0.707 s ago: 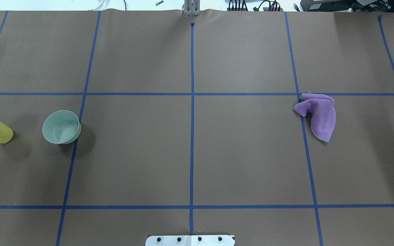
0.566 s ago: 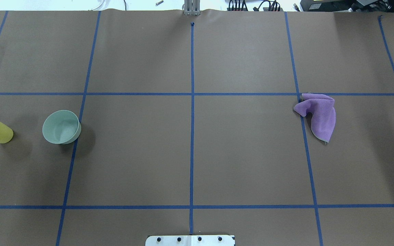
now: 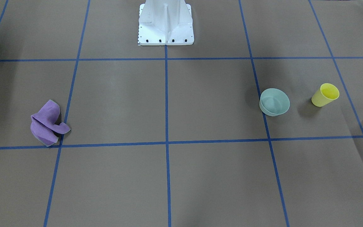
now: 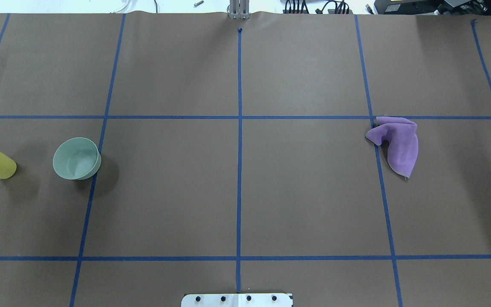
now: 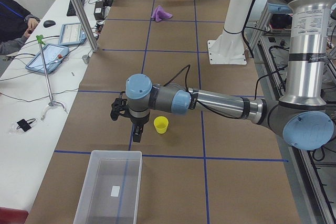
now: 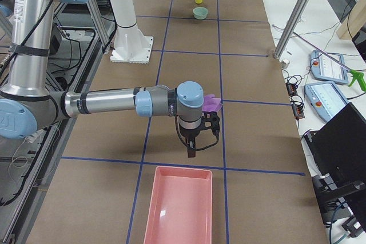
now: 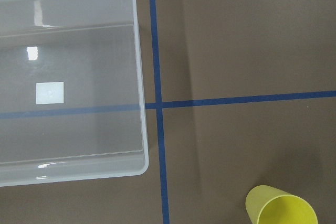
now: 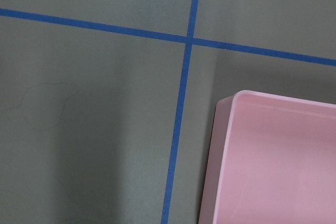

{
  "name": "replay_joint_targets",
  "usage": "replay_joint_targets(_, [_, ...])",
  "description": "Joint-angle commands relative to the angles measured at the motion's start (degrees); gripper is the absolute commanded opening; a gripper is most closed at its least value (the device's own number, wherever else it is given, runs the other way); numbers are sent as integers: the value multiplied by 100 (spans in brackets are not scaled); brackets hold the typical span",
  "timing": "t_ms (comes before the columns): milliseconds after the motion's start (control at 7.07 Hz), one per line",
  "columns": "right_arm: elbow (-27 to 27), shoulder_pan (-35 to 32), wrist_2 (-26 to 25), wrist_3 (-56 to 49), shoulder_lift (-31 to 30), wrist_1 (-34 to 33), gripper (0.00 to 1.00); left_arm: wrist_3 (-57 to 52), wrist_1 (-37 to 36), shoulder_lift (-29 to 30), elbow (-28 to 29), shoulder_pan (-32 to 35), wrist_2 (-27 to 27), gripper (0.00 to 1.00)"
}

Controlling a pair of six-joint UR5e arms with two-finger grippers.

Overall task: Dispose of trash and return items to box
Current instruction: 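Move the left gripper toward the yellow cup at the table edge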

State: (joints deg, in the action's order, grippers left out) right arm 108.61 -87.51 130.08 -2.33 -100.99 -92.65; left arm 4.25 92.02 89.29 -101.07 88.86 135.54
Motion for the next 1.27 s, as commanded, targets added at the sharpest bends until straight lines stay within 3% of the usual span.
replay_joint_targets(0, [108, 15, 9, -4, 17, 1, 100, 6, 0, 18, -97, -9, -10, 99])
replay_joint_targets(707, [267, 6, -18, -442, -61, -8, 100, 6, 9, 1, -246, -9, 25, 99])
replay_joint_targets(1131, [293, 294, -8, 36, 35, 1, 100, 76, 360, -96, -299, -236, 16, 99])
